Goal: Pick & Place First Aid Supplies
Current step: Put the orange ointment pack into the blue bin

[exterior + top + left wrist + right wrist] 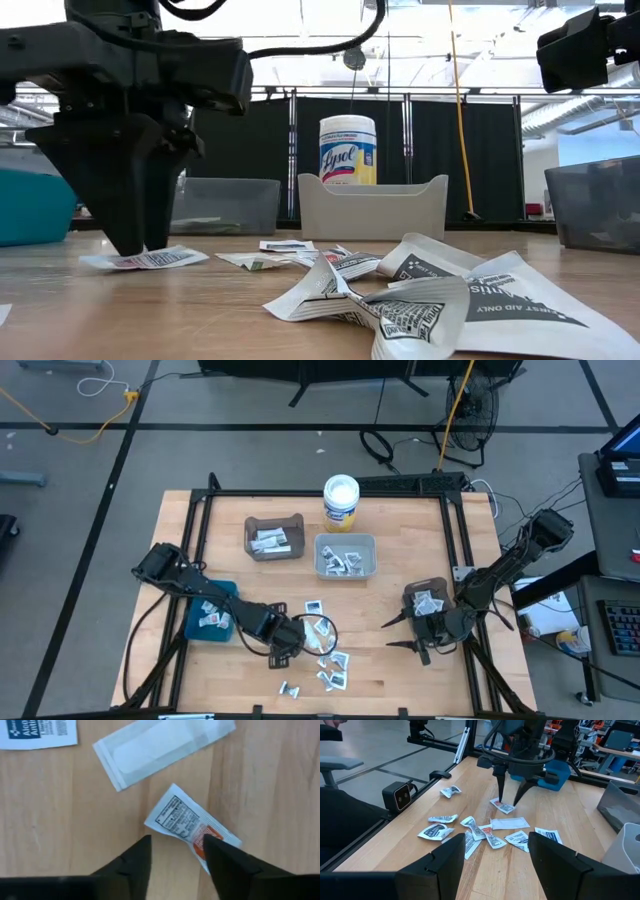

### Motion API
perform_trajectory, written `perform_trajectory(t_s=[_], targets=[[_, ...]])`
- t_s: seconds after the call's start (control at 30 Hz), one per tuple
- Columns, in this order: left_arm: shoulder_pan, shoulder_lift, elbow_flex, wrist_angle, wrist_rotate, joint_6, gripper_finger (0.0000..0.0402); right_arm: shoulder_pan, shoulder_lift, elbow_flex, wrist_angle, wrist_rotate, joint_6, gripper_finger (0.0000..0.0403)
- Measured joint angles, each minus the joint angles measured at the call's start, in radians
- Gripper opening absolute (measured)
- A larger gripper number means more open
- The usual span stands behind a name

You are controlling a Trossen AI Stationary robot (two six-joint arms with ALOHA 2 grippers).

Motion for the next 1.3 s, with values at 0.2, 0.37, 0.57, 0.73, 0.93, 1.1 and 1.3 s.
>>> perform_trajectory(t_s=[0.2,0.37,0.57,0.73,0.93,1.1,1.3], targets=[[0.026,0.000,0.000,-0.007,0.000,-0.007,0.0265,0.000,0.000,0.000,0.000,0.000,0.000,0.0212],[0.052,0.000,0.000,0.001,0.021,-0.108,0.0316,0.000,0.000,0.000,0.000,0.000,0.000,0.0212],[0.067,0.000,0.000,0.072,0.061,-0.243,0.0350,0.000,0.000,0.000,-0.003,0.000,0.000,0.0212],[0.051,0.009,0.001,0.101,0.011,-0.306,0.0349,0.000,0.000,0.000,-0.004,0.000,0.000,0.0212],[0.017,0.030,0.003,0.097,-0.021,-0.336,0.0328,0.000,0.000,0.000,-0.003,0.000,0.000,0.0212],[-0.007,0.032,0.003,0.098,-0.031,-0.338,0.0311,-0.001,0.000,0.000,-0.003,0.000,0.000,0.0212],[-0.028,0.033,0.003,0.101,-0.031,-0.338,0.0294,-0.001,0.000,0.000,-0.003,0.000,0.000,0.0212]])
